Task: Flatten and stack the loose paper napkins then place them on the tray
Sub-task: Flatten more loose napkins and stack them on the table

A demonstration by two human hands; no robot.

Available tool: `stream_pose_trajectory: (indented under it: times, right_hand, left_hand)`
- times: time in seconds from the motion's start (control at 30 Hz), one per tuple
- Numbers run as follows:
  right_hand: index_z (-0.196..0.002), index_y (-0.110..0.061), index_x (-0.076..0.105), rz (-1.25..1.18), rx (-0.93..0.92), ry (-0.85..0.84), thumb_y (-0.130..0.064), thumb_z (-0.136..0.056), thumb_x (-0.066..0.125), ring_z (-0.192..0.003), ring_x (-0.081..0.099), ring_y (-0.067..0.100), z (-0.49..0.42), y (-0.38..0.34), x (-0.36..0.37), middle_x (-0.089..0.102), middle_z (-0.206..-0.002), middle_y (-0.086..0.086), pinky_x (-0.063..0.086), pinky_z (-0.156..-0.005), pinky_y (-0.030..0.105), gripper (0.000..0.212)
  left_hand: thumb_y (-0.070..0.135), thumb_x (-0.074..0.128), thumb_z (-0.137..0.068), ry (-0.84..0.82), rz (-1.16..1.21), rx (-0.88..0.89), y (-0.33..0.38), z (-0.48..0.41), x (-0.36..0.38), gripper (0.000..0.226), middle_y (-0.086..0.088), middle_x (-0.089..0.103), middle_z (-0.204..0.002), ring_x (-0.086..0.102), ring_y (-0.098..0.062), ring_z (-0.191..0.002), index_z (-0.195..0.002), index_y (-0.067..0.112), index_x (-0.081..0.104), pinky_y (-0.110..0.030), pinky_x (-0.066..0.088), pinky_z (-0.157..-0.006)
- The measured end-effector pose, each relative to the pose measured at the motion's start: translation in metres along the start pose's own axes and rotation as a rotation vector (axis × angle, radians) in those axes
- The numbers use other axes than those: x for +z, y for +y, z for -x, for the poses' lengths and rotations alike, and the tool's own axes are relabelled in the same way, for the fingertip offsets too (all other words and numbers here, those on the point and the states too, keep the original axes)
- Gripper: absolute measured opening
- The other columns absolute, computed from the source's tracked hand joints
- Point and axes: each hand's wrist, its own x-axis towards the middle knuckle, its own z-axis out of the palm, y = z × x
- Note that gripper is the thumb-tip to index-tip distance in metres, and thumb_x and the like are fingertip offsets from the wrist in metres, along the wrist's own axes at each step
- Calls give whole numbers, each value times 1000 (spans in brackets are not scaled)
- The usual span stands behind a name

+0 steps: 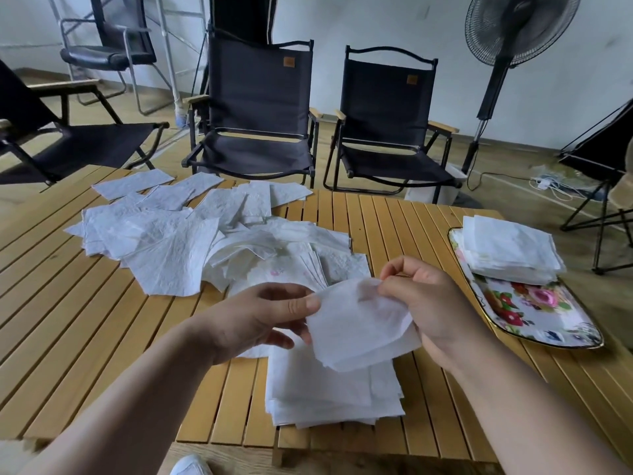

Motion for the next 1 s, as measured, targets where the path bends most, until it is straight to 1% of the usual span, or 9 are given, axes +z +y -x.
stream_pose_trajectory:
  times: [0.1,0.2,0.33,0.5,0.6,0.7,0.83,0.9,1.0]
  right_hand:
    - [-70,-21,64,-39,117,-53,-7,-83,67,-67,51,16,-4,4,0,56,-68,-1,36,-56,27,20]
    - [-89,-12,69,2,262,-189,-9,-90,68,-66,63,16,-2,2,-1,69,-78,4,44,-49,26,4]
    - [-111,-2,71,168,422,-392,-8,-87,74,-65,68,15,-6,7,-9,77,-91,13,48,-43,19,24]
    - [-107,-5,70,452,462,-417,-13,-91,73,-63,71,16,-15,23,-9,76,-97,17,44,-43,17,18]
    - [-104,-2,68,660,493,-456,-22,-92,73,-54,65,13,-20,25,-3,75,-79,12,41,-43,18,24]
    - [-92,-5,68,887,555,-439,-40,-90,73,-50,58,12,-24,26,1,70,-68,6,39,-43,18,36]
    - [-86,-14,67,1054,334,-135,-58,-88,65,-64,65,17,-30,23,3,74,-82,4,50,-60,29,44]
    - [-88,-22,64,911,139,30,-52,-88,68,-78,63,14,-36,22,11,68,-88,-2,49,-64,30,30]
    - [-90,-22,66,645,36,32,-39,-86,74,-82,61,11,-47,28,39,64,-87,-9,47,-65,26,19]
  left_hand:
    - [36,74,-83,51,-28,-35,0,0,1,38,-6,68,-91,60,-17,-83,-102,4,71,-29,44,-74]
    - [25,72,-90,125,-60,-99,-1,-1,0,22,-3,63,-77,56,-13,-67,-97,5,71,-28,42,-69]
    - [20,66,-94,110,-65,-225,-3,0,-6,12,-1,58,-65,45,-15,-53,-92,8,67,-25,34,-55]
    - [22,63,-97,75,-355,-360,-9,-4,0,16,-5,74,-76,47,-10,-48,-109,12,65,-21,33,-47]
    - [21,65,-95,141,-481,-378,-18,-10,4,21,-3,74,-79,51,-8,-47,-116,18,62,-19,34,-43]
    - [26,62,-96,163,-558,-382,-19,-12,2,14,1,77,-79,50,-10,-48,-107,18,64,-18,32,-42]
    - [37,59,-98,336,-668,-346,-21,-13,-8,22,6,75,-70,46,-7,-45,-93,18,66,-16,35,-42]
    - [37,59,-97,491,-676,-308,-24,-14,-16,18,3,74,-69,45,-9,-45,-93,20,65,-19,35,-42]
    - [32,59,-97,627,-571,-251,-25,-14,-23,12,0,72,-71,46,-12,-49,-96,21,62,-23,35,-46]
